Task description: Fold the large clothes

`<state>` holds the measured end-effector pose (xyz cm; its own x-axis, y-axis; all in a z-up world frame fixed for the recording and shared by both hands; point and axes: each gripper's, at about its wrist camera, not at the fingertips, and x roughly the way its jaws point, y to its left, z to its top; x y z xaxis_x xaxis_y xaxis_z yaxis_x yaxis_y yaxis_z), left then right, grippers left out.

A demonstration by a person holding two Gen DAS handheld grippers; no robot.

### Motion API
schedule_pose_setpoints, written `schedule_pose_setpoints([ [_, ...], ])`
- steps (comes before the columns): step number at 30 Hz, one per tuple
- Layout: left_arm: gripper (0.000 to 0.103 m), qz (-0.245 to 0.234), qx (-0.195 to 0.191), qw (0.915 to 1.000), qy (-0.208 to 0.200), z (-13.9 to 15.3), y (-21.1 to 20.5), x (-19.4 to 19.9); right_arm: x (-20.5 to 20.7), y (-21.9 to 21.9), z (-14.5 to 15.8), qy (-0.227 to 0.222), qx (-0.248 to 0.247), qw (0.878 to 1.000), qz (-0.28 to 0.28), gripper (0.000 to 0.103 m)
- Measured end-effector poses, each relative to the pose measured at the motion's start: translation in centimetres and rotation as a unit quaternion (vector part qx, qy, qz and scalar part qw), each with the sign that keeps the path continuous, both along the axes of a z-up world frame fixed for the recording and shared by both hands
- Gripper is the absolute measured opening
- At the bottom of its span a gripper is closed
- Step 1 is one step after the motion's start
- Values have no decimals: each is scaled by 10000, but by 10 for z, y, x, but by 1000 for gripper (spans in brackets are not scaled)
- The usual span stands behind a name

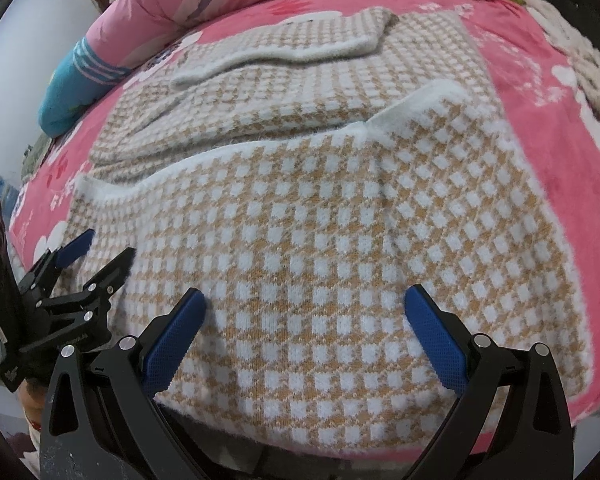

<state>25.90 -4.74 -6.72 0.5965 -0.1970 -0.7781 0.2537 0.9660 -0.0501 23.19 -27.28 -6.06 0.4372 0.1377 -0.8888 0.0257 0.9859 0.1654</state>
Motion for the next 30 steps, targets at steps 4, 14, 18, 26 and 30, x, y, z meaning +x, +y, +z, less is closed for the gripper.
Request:
schedule_pose_setpoints([
  [4, 98, -2, 15, 10000, -7, 0, -1, 0, -4, 4, 20, -368, -145, 9992, 17, 95],
  [14, 98, 124, 73, 9999, -81, 5, -4, -2, 6, 18, 36, -917, -45, 9950, 385, 95],
  [18, 98, 65, 115, 9981, -602, 18, -5, -18, 9, 16, 34, -1058, -17, 9929, 539, 95],
  [26, 97, 16, 248, 9902, -1373, 27, 21, -63, 1, 19, 25, -1216, 65, 9892, 815, 79],
  [30, 88, 144, 92, 9896, -1430, 31, 51, -64, 1, 17, 7, -1068, 51, 9903, 889, 59],
])
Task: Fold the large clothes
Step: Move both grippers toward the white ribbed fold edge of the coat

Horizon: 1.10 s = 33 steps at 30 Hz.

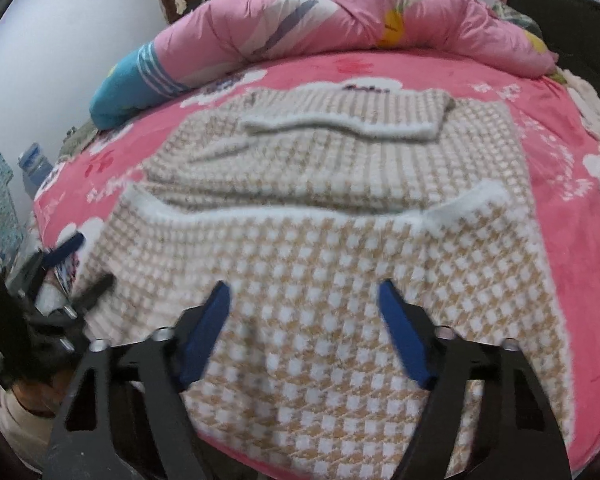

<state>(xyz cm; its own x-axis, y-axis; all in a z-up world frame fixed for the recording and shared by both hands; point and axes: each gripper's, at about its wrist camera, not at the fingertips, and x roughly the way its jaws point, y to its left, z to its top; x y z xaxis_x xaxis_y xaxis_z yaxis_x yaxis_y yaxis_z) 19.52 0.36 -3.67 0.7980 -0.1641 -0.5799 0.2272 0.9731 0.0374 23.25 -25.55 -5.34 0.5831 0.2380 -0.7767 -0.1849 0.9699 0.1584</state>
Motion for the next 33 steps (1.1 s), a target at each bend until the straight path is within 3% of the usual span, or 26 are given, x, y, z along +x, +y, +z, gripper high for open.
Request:
schedule_pose_setpoints([
  [1, 84, 12, -46, 10000, 3, 2, 6, 4, 1, -2, -6, 57, 77, 10000, 22, 54],
  [6, 63, 195, -239, 9994, 161, 3, 31, 29, 1, -15, -12, 48, 525, 9986, 49, 54],
  [12, 44, 118, -917, 9918, 877, -10, 54, 70, 1, -18, -13, 37, 632, 9979, 123, 54],
  [14, 36, -20, -1278, 9855, 1113, -14, 62, 79, 1, -19, -13, 29, 623, 9979, 148, 54],
  [19, 35, -618, -1823, 9737, 1215, -6, 67, 75, -3, -24, -12, 8, 598, 9980, 194, 54],
  [25, 35, -323, -1564, 9736, 1632, -20, 67, 100, -2, -22, -13, 17, 579, 9981, 195, 54],
  [30, 35, -384, -1776, 9635, 1969, -24, 66, 125, 0, -19, -14, 42, 584, 9981, 191, 55],
  [33, 35, -726, -2129, 9533, 2017, -17, 67, 125, 2, -19, -14, 51, 582, 9981, 200, 55],
])
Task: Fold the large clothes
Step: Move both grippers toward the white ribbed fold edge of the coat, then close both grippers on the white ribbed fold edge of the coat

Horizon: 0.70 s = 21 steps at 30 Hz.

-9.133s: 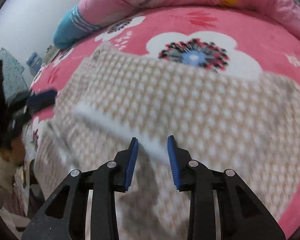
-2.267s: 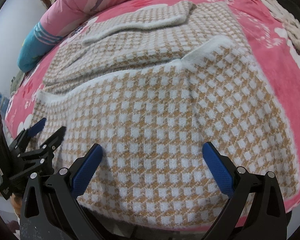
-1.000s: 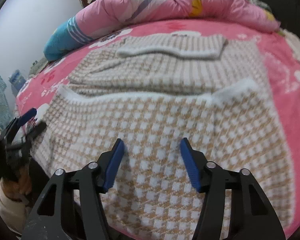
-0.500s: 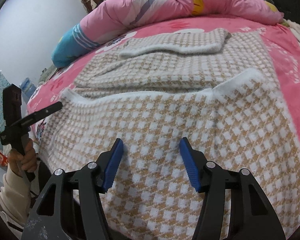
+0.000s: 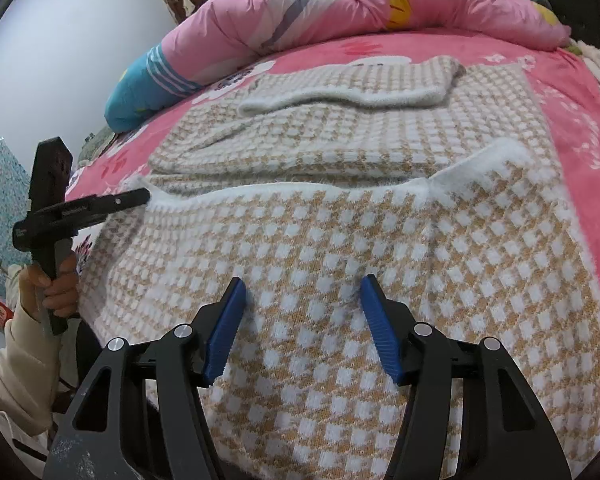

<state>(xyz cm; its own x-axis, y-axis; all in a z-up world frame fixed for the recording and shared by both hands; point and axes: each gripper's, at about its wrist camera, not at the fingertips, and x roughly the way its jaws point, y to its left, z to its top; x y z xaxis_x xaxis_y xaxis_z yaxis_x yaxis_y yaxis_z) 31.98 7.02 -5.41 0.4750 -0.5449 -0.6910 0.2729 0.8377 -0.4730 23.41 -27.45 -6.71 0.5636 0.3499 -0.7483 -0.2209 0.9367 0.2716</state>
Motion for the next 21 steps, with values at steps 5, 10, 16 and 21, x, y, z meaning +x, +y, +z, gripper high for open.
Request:
schedule_pose_setpoints([
  [5, 35, -76, 480, 9988, 54, -1, -9, -14, 1, 0, 0, 3, 3, 10000, 25, 55],
  [10, 35, 125, 1154, 9932, 86, -3, -24, -18, 1, -1, 0, 18, 15, 10000, 16, 55],
  [16, 35, 247, 2545, 9656, -471, -2, -63, -35, -23, -34, 17, -156, 138, 9993, -295, 55],
  [21, 35, 355, 3358, 9373, -865, -4, -85, -43, -47, -90, 36, -366, 84, 9946, -963, 51],
])
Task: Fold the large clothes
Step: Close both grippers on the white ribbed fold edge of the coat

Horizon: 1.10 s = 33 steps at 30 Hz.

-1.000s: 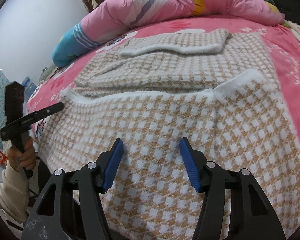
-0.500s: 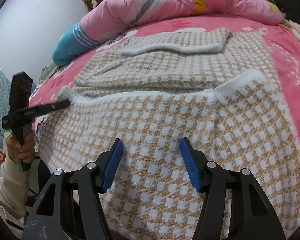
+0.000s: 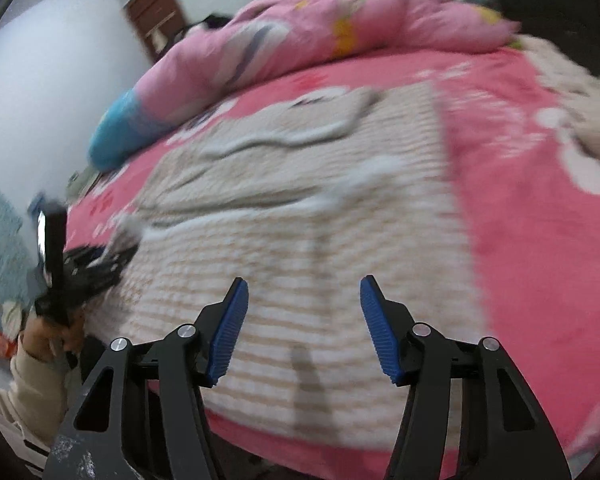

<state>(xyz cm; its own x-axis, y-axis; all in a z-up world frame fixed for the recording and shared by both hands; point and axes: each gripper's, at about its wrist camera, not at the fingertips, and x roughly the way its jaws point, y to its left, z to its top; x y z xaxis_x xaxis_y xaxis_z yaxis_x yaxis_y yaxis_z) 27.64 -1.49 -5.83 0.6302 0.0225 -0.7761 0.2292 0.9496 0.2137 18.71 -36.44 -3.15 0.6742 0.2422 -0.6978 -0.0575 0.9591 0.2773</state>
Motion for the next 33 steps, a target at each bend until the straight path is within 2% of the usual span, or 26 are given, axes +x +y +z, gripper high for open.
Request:
schedule_pose_setpoints([
  [4, 35, 87, 57, 9999, -10, 0, 1, 0, 9, -34, 8, 10, 92, 9998, -190, 48],
  [11, 35, 183, 84, 9998, 32, 1, -2, 2, 76, -34, 4, 168, 247, 9992, 279, 48],
  [14, 35, 210, 118, 9997, 22, 1, -3, 2, 97, -34, -6, 423, 195, 9981, 404, 48],
  [17, 35, 188, 107, 9998, 28, 1, -3, 2, 93, -30, -13, 652, 153, 9960, 590, 48],
  [24, 35, 184, 111, 9998, 19, 1, -3, 2, 50, -30, -14, 918, 91, 9918, 889, 48],
  [33, 35, 250, 13, 9997, 43, 0, -2, 3, 96, -24, -29, 1174, 235, 9901, 740, 32],
])
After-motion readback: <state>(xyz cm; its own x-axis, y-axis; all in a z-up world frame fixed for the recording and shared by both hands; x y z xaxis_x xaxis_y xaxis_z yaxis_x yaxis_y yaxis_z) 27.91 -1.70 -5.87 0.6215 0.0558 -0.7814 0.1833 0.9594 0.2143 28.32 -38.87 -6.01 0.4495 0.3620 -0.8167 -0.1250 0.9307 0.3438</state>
